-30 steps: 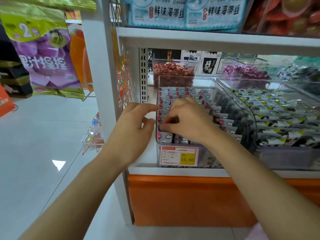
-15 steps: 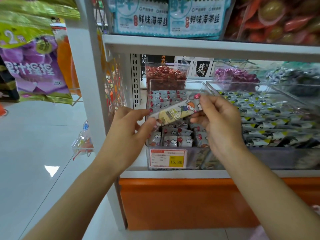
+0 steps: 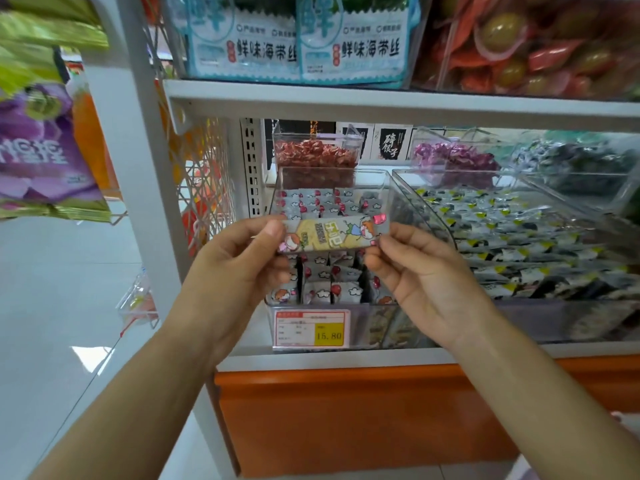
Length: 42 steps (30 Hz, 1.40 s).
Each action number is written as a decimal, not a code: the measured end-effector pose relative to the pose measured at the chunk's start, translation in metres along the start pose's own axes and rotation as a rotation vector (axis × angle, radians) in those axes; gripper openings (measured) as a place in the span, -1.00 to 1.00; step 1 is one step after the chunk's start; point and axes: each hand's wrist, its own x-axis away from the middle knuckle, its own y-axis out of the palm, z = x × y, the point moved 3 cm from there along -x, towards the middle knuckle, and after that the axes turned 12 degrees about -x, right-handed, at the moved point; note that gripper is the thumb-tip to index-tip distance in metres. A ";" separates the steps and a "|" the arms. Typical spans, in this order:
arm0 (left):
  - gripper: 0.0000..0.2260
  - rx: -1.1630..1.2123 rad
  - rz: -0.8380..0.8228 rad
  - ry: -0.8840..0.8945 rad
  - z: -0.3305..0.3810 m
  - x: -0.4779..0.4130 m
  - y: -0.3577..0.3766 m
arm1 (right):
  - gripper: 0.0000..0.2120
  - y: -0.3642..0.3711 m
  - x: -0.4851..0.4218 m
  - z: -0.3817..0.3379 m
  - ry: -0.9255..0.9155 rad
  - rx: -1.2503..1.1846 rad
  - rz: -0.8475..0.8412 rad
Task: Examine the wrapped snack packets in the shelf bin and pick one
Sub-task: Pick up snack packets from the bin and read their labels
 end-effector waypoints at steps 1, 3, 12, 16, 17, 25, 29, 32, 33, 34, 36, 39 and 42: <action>-0.76 0.071 -0.004 -0.020 0.000 0.000 0.000 | -0.71 0.000 0.000 0.001 0.010 -0.017 0.001; -0.75 0.157 -0.024 -0.044 0.001 -0.001 -0.002 | -0.74 0.000 -0.001 0.002 0.016 -0.036 0.008; -0.70 -0.208 -0.001 0.050 0.002 0.002 -0.006 | -0.80 0.000 0.001 0.000 -0.112 0.263 0.011; -0.70 -0.320 -0.018 0.057 0.005 0.006 -0.003 | -0.91 0.002 0.002 -0.001 -0.240 0.488 -0.009; -0.65 -0.337 -0.013 0.057 0.006 0.007 -0.002 | -0.88 0.004 0.003 -0.001 -0.259 0.501 -0.032; -0.70 -0.474 -0.003 0.117 0.009 0.010 0.000 | -0.89 0.012 0.007 0.000 -0.336 0.639 -0.106; -0.71 -0.523 -0.033 0.140 0.010 0.011 0.002 | -0.93 0.014 0.006 -0.003 -0.425 0.770 -0.088; -0.76 -0.575 -0.049 0.174 0.009 0.010 0.004 | -0.89 0.013 0.005 -0.005 -0.493 0.858 -0.060; -0.79 -0.585 -0.048 0.171 0.008 0.011 0.005 | -0.88 0.013 0.005 -0.005 -0.503 0.870 -0.057; -0.83 -0.579 -0.043 0.160 0.007 0.011 0.006 | -0.89 0.014 0.005 -0.005 -0.508 0.882 -0.063; -0.91 -0.536 -0.032 0.122 0.006 0.011 0.006 | -0.90 0.016 0.007 -0.003 -0.516 0.915 -0.097; -0.84 -0.506 -0.012 0.096 0.007 0.008 0.002 | -0.88 0.018 0.008 -0.002 -0.513 0.939 -0.142; -0.79 -0.535 -0.026 0.118 0.013 0.007 -0.002 | -0.88 0.018 0.008 -0.003 -0.498 0.933 -0.163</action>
